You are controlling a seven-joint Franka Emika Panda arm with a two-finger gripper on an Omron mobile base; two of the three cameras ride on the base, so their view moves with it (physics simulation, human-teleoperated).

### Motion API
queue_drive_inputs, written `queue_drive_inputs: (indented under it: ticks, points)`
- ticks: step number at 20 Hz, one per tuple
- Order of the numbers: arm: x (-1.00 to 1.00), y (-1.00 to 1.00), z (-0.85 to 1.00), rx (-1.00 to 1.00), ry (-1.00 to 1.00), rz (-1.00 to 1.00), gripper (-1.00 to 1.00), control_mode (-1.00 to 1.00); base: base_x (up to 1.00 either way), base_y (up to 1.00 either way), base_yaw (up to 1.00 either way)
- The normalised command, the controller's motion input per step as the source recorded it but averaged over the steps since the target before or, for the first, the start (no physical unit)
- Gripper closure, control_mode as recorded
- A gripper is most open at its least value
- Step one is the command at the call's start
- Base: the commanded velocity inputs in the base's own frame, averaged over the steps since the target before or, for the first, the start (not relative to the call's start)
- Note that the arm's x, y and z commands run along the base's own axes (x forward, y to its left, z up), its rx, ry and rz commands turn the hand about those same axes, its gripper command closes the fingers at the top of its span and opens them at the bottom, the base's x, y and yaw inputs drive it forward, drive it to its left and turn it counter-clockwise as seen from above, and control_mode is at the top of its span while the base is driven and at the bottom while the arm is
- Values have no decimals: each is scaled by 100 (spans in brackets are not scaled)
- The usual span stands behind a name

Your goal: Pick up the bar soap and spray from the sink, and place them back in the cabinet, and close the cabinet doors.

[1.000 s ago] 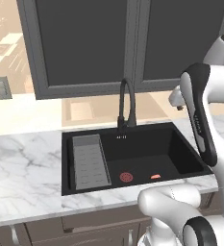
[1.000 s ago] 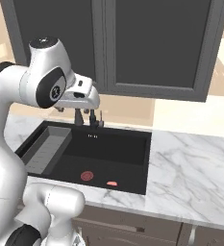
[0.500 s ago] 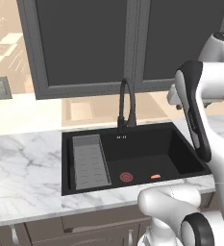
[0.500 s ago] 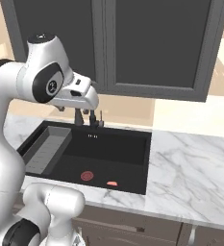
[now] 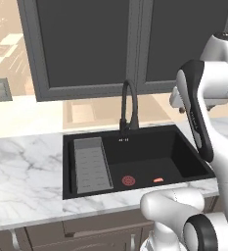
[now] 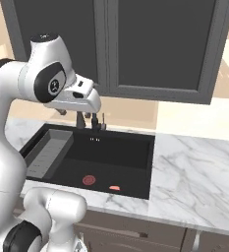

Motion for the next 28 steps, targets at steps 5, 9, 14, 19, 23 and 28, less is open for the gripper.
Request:
queue_drive_inputs:
  ticks: [5,9,14,19,23,28]
  points:
    - [0,0,-5,0,8,0,-100,-100,0,0,0]
    - [0,0,-5,0,9,0,-100,-100,0,0,0]
    - [0,0,-10,1,6,0,-100,-100,0,0,0]
    - [0,0,-11,3,1,0,-100,-100,0,0,0]
    - [2,0,0,0,0,0,-100,-100,0,0,0]
    - [18,-3,0,0,0,0,-100,-100,0,0,0]
